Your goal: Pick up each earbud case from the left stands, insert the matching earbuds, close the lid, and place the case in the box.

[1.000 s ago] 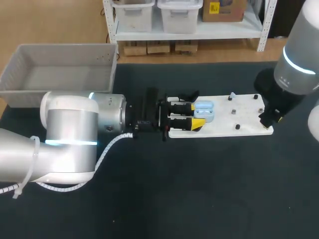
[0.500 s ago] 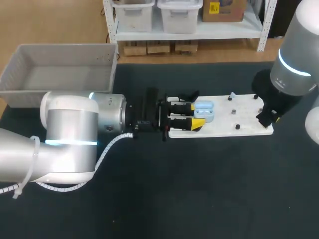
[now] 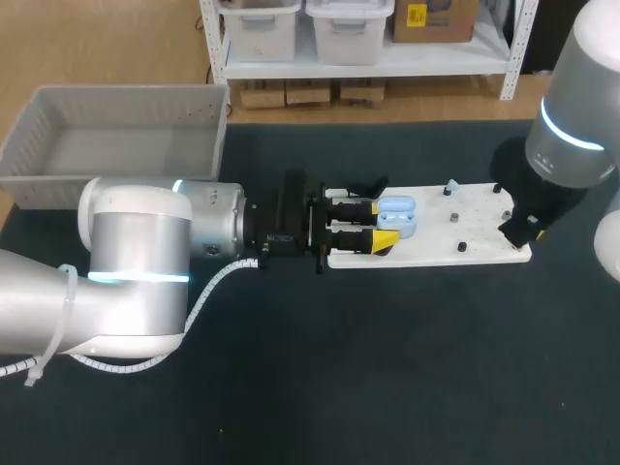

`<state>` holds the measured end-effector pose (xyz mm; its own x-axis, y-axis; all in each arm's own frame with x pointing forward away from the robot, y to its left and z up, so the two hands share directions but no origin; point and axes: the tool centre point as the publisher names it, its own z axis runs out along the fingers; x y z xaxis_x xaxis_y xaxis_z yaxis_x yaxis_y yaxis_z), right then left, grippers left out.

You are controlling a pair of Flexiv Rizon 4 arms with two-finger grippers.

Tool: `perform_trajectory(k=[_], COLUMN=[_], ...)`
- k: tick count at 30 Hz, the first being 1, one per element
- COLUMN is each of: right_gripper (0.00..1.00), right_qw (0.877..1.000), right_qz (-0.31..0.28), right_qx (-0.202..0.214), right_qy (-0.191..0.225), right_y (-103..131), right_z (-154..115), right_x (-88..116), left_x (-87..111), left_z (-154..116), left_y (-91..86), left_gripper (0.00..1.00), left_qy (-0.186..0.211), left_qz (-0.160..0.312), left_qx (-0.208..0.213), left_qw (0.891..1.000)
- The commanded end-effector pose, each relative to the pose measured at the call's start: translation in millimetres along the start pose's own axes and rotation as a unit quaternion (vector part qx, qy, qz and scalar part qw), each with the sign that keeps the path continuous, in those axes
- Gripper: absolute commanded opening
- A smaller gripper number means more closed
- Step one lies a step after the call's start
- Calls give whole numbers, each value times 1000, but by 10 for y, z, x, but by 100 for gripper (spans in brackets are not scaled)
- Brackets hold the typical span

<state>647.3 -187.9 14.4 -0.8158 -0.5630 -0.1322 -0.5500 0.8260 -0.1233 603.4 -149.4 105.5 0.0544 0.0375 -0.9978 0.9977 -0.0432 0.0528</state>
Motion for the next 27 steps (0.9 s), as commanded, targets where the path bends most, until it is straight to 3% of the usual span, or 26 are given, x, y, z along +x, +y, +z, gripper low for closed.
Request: perform_trajectory(k=[1,16,21,26,27], right_gripper=[29,27,19,0,0], right_qw=[1000,1000,1000,1000,1000], right_qz=[0,1,1,0,0], right_qx=[2,3,5,7,8], right_qy=[-1,1,0,-2,-2], right_y=[4,-4,-11,-13,-12], right_z=[20,55,61,54,50], right_x=[1,1,0,4,6], left_x=[9,9,9,9,9], left_z=[3,3,3,3,3], left_y=[-13,-13,-13,-13,-13], left_gripper=[0,0,0,0,0], left_qy=[-2,-2,-2,-2,-2], left_qz=[1,1,1,1,1], left_qx=[-3,-3,-3,-3,-3], left_qw=[1000,1000,1000,1000,1000])
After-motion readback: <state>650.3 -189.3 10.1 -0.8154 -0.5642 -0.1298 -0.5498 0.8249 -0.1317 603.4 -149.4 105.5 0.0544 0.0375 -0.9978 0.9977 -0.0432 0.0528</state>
